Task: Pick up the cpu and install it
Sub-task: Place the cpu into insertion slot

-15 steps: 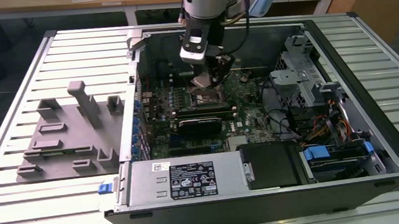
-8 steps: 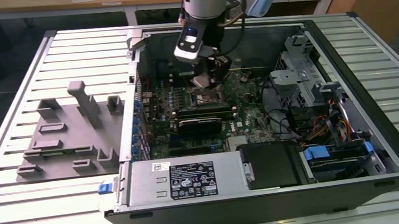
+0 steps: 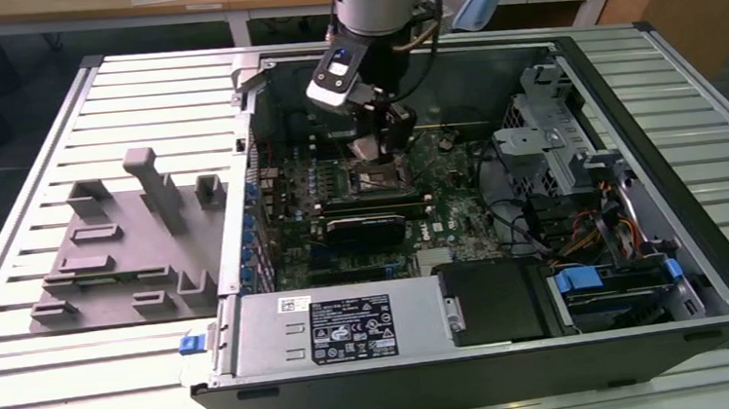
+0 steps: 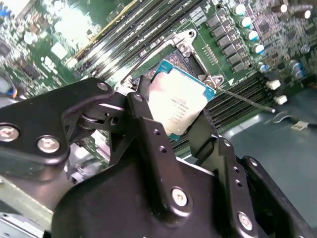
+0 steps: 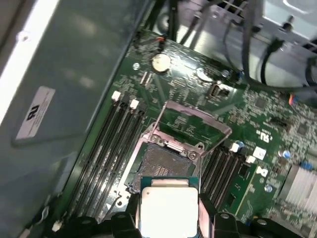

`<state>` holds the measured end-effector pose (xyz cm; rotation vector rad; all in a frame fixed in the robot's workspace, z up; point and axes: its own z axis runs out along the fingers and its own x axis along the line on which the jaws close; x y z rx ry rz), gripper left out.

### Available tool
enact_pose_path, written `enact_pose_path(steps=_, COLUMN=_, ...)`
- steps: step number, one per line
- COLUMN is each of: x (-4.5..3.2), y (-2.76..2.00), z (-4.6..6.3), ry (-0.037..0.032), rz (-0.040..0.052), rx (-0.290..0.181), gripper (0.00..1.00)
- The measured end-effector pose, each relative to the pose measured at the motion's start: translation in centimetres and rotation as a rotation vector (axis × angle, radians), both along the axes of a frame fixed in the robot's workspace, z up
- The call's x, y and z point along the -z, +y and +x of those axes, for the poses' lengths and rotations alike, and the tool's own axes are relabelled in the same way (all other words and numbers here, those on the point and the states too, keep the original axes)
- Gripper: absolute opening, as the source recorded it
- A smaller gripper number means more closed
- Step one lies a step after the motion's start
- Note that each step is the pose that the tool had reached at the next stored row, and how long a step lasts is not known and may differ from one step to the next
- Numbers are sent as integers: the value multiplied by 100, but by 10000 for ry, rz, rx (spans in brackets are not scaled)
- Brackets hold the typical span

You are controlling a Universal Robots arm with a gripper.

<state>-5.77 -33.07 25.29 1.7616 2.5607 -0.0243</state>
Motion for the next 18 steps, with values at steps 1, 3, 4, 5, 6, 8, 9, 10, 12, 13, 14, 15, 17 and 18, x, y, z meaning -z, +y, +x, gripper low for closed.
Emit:
enact_pose_path(steps=1, x=1, y=0, z=0, ry=0, rz=-3, rx=174, gripper=55)
enact_pose_path(steps=3, x=3, y=0, z=0, ry=-1, rz=-8, rx=526, gripper=55)
enact_pose_path(steps=4, x=4, y=0, z=0, ry=-1, rz=-10, rx=699, gripper=55)
enact_pose_path(steps=5, x=5, y=0, z=0, ry=-1, rz=-12, rx=891, gripper=55)
enact_pose_path(steps=6, x=6, y=0, z=0, ry=-2, rz=-15, rx=1062, gripper=55)
enact_pose_path(steps=8, x=8, y=0, z=0, ry=-3, rz=-20, rx=1403, gripper=55)
enact_pose_path(steps=9, x=9, y=0, z=0, ry=-4, rz=-23, rx=1575, gripper=55)
enact_pose_path(steps=10, x=13, y=0, z=0, ry=-5, rz=-21, rx=1744, gripper=55)
enact_pose_path(steps=12, x=22, y=0, z=0, ry=-5, rz=-23, rx=2060, gripper=55)
enact_pose_path(steps=13, x=26, y=0, z=0, ry=-4, rz=-23, rx=2208, gripper=55)
enact_pose_path(steps=14, x=31, y=0, z=0, ry=-4, rz=-23, rx=2358, gripper=55)
enact_pose_path(steps=15, x=35, y=0, z=0, ry=-4, rz=-24, rx=2512, gripper=55)
enact_pose_path(steps=17, x=43, y=0, z=0, ry=-3, rz=-24, rx=2815, gripper=55)
enact_pose_path(steps=18, x=47, y=0, z=0, ry=-3, rz=-24, rx=2961, gripper=55)
